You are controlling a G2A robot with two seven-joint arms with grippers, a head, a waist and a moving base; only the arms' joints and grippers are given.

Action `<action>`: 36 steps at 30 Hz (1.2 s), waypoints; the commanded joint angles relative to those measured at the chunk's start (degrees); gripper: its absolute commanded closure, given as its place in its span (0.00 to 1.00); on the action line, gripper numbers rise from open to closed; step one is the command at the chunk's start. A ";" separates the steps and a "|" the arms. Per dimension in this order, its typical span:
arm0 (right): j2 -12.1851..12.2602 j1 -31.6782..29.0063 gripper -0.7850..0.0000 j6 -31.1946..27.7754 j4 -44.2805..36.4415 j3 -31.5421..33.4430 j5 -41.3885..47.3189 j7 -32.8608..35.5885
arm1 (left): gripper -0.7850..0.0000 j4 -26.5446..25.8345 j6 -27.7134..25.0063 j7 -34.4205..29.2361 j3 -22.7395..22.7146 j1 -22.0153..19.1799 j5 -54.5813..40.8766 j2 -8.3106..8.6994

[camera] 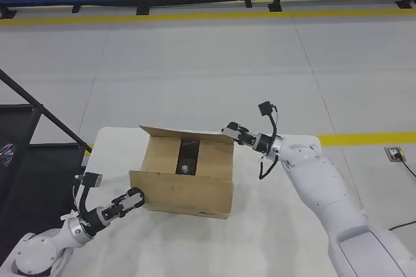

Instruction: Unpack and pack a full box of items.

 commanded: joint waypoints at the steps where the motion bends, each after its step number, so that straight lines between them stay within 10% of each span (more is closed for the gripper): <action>1: 0.69 -0.51 0.00 0.09 -1.93 0.09 -0.42 0.08 | 0.00 0.24 0.67 0.79 0.69 -0.56 0.90 -0.20; 20: 6.25 -4.30 0.00 14.52 -20.37 -8.49 9.21 14.51 | 0.00 1.53 3.06 2.42 4.12 -3.90 3.50 -1.69; 36: 4.91 -3.95 0.00 25.11 -19.83 -10.02 12.45 20.93 | 0.00 1.99 5.99 5.24 7.85 -7.41 8.11 -3.14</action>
